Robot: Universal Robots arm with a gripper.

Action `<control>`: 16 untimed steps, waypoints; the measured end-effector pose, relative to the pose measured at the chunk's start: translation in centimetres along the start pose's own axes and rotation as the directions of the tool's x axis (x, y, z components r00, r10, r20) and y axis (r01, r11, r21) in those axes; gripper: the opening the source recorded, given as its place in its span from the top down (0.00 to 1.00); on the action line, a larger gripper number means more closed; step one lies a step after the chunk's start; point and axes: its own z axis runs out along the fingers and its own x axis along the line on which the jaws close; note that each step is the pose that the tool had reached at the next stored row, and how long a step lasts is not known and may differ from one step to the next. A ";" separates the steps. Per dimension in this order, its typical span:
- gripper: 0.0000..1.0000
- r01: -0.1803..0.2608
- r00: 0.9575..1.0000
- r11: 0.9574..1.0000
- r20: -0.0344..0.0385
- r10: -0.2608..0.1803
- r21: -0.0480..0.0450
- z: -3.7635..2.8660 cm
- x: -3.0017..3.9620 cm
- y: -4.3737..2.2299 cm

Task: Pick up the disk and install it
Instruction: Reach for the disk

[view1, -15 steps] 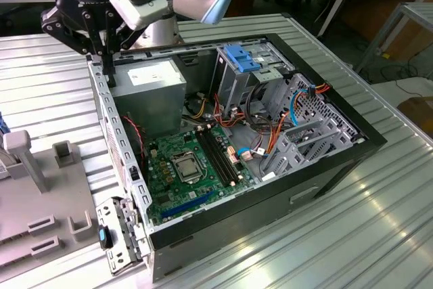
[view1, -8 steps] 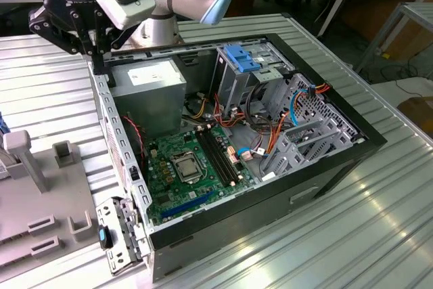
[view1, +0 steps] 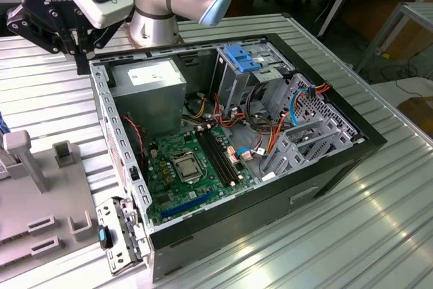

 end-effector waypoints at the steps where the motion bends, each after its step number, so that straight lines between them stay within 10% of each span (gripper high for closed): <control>1: 0.89 0.000 1.000 1.000 0.000 0.000 0.000 -0.01 0.29 0.03; 16: 0.89 0.000 1.000 1.000 0.000 0.000 0.000 -0.03 3.07 1.05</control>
